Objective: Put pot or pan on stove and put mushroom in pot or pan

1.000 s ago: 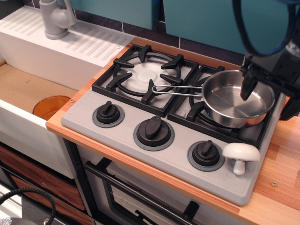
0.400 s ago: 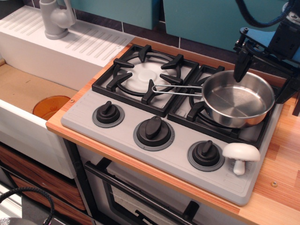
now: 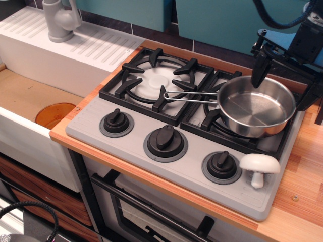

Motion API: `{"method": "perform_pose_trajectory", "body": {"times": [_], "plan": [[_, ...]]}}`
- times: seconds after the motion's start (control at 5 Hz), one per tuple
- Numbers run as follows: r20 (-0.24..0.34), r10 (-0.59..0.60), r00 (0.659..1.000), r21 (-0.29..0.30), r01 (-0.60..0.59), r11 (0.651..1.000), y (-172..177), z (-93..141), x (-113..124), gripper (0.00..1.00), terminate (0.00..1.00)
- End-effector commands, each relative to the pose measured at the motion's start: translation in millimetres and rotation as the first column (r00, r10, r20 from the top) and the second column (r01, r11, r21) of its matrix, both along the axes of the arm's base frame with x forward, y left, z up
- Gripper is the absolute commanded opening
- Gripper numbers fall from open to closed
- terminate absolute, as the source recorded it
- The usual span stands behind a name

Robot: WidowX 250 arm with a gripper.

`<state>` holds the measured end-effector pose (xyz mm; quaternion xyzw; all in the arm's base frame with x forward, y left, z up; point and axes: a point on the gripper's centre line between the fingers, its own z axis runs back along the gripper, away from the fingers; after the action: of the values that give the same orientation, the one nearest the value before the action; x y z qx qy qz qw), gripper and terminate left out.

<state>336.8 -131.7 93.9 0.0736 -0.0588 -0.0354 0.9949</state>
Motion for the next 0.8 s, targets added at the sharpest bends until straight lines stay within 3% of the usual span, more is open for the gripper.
{"method": "perform_pose_trajectory", "body": {"times": [0.0, 0.6], "plan": [[0.154, 0.047, 0.987, 0.002, -0.048, 0.999, -4.4, 28.3, -29.4, 1.0, 0.0], [0.192, 0.099, 0.976, 0.019, -0.105, 0.994, -15.7, 9.0, -55.2, 1.0, 0.0]]}}
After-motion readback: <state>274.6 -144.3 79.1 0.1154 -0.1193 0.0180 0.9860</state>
